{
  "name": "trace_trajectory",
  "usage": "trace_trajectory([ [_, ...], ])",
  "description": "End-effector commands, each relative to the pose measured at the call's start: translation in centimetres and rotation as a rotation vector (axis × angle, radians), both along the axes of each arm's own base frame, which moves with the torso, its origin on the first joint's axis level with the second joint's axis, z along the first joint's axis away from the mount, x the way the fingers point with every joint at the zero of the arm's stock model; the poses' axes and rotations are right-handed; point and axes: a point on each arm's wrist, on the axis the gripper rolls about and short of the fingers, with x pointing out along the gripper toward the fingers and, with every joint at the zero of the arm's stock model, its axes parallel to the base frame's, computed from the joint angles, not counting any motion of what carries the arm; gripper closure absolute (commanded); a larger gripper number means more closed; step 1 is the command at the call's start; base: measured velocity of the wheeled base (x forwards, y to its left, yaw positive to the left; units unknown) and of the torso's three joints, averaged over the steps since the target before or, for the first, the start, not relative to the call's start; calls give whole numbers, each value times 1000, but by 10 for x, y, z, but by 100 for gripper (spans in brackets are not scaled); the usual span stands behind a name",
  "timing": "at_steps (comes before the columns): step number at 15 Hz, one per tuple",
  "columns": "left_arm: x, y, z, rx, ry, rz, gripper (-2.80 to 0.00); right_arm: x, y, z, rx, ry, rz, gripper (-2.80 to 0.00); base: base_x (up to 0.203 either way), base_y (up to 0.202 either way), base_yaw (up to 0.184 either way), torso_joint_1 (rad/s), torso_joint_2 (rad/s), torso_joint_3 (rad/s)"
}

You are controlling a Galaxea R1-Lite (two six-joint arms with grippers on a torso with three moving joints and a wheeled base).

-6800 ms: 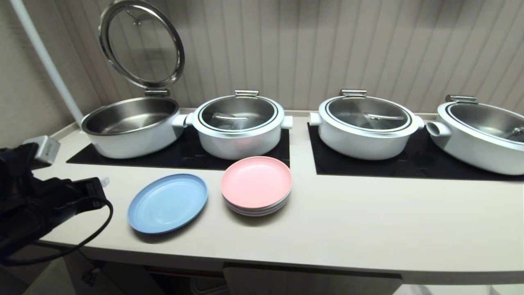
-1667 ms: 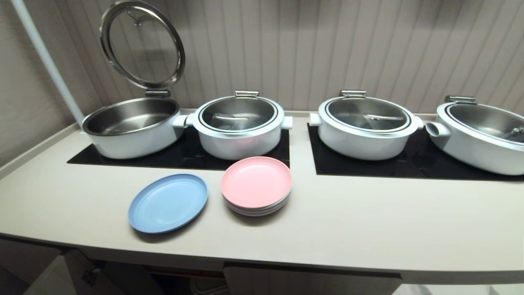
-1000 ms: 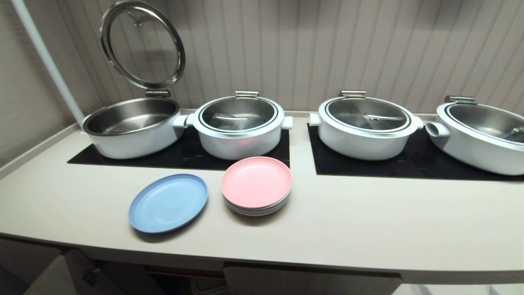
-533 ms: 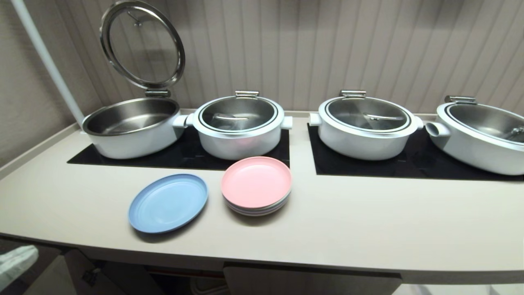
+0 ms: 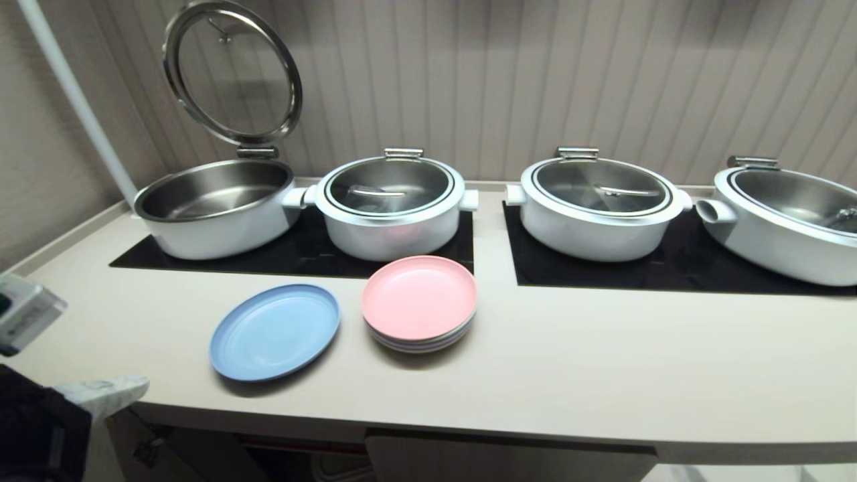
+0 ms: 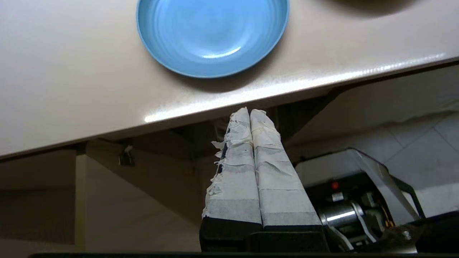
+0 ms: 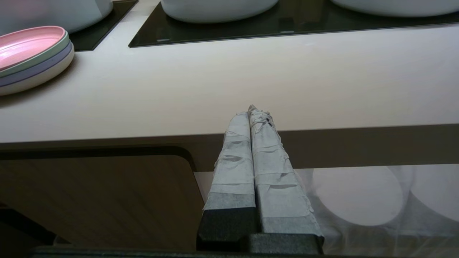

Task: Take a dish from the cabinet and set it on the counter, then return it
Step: Pick up the plate from the table

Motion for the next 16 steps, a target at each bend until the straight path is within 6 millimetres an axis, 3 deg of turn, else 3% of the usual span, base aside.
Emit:
trace_trajectory([
  [1,30,1,-15,2,138,7,0,0,0,0,1,0,0,0,0,0,0,0,0,0],
  [8,107,10,-14,-37,259,250,0,0,0,0,1,1,0,0,0,0,0,0,0,0],
  [11,116,21,-10,-42,373,304,0,0,0,0,1,0,0,0,0,0,0,0,0,0],
  [16,121,25,-17,-49,411,315,0,0,0,0,1,0,0,0,0,0,0,0,0,0],
])
